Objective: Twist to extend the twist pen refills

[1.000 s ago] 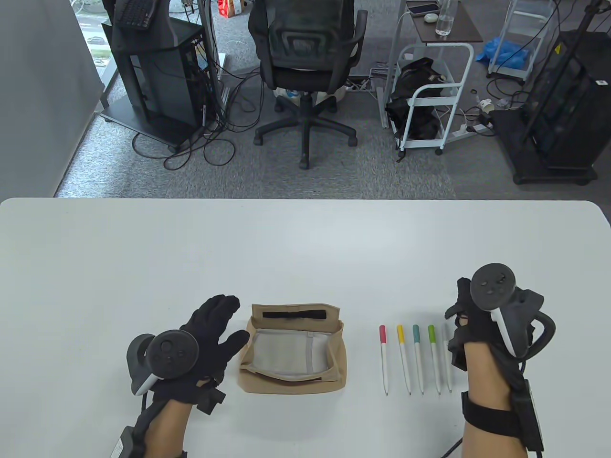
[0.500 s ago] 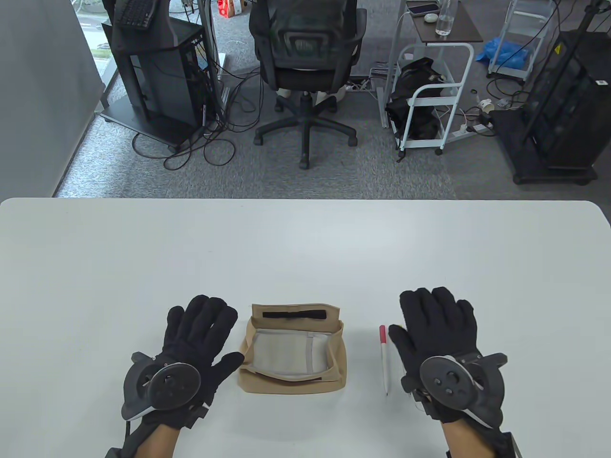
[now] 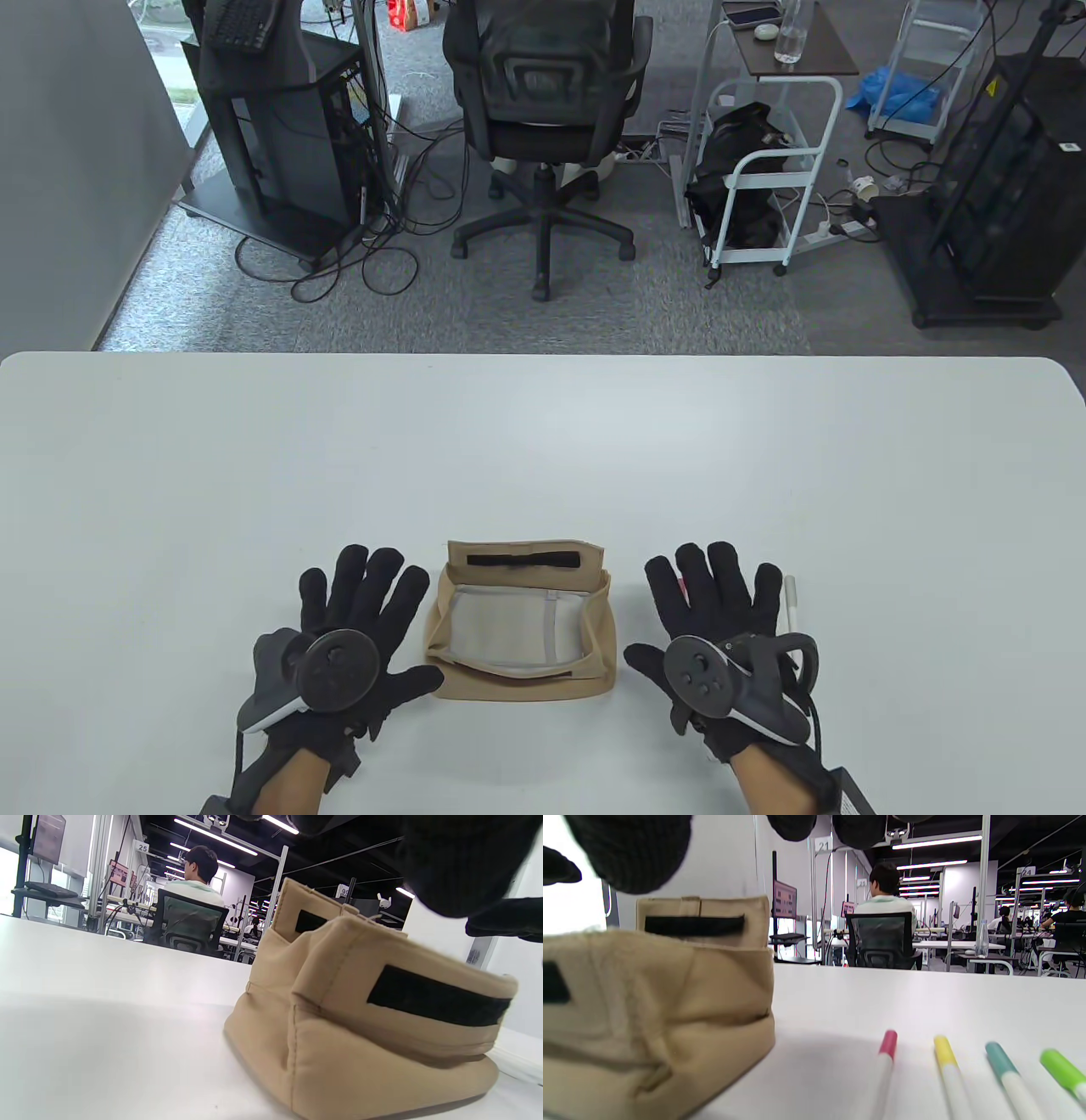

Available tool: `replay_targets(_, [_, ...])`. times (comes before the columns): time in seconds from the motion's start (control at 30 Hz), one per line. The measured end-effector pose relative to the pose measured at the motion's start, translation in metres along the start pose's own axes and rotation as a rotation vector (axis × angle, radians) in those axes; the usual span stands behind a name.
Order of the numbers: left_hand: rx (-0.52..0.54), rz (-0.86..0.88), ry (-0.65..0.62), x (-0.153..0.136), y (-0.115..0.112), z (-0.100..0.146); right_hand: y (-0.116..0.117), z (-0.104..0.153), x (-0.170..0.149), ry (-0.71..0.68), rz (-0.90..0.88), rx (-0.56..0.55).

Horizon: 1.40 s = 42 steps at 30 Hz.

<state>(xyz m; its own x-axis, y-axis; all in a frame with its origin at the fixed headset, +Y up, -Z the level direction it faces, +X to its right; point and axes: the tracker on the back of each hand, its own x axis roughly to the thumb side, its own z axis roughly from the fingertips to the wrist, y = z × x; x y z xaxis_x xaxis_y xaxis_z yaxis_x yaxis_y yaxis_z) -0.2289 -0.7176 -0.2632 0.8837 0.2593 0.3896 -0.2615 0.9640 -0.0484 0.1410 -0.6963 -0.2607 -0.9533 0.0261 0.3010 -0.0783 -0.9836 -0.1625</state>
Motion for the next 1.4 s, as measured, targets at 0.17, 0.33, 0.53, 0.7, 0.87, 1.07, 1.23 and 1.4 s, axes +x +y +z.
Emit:
replay_targets(0.17, [-0.02, 0.0, 0.013, 0.0, -0.003, 0.002, 0.014, -0.004, -0.004, 0.004, 0.011, 0.092])
replay_targets(0.33, [-0.032, -0.024, 0.011, 0.002, -0.004, 0.003, 0.016, -0.004, -0.004, 0.013, 0.009, 0.1])
replay_targets(0.53, [-0.035, -0.035, 0.012, 0.003, -0.005, 0.004, 0.016, -0.002, -0.001, 0.007, 0.014, 0.111])
replay_targets(0.7, [-0.033, -0.038, 0.013, 0.002, -0.005, 0.005, 0.017, -0.002, -0.001, 0.005, 0.009, 0.11])
replay_targets(0.87, [-0.029, -0.045, 0.003, 0.003, -0.006, 0.004, 0.018, -0.001, -0.001, 0.004, 0.006, 0.106])
replay_targets(1.07, [-0.034, -0.063, -0.005, 0.006, -0.007, 0.004, 0.017, 0.001, -0.001, -0.002, -0.003, 0.1])
replay_targets(1.23, [-0.041, -0.067, -0.007, 0.007, -0.007, 0.004, 0.016, 0.004, -0.003, -0.001, -0.02, 0.095])
replay_targets(1.4, [-0.044, -0.075, -0.008, 0.009, -0.008, 0.004, 0.016, 0.005, -0.003, -0.004, -0.035, 0.1])
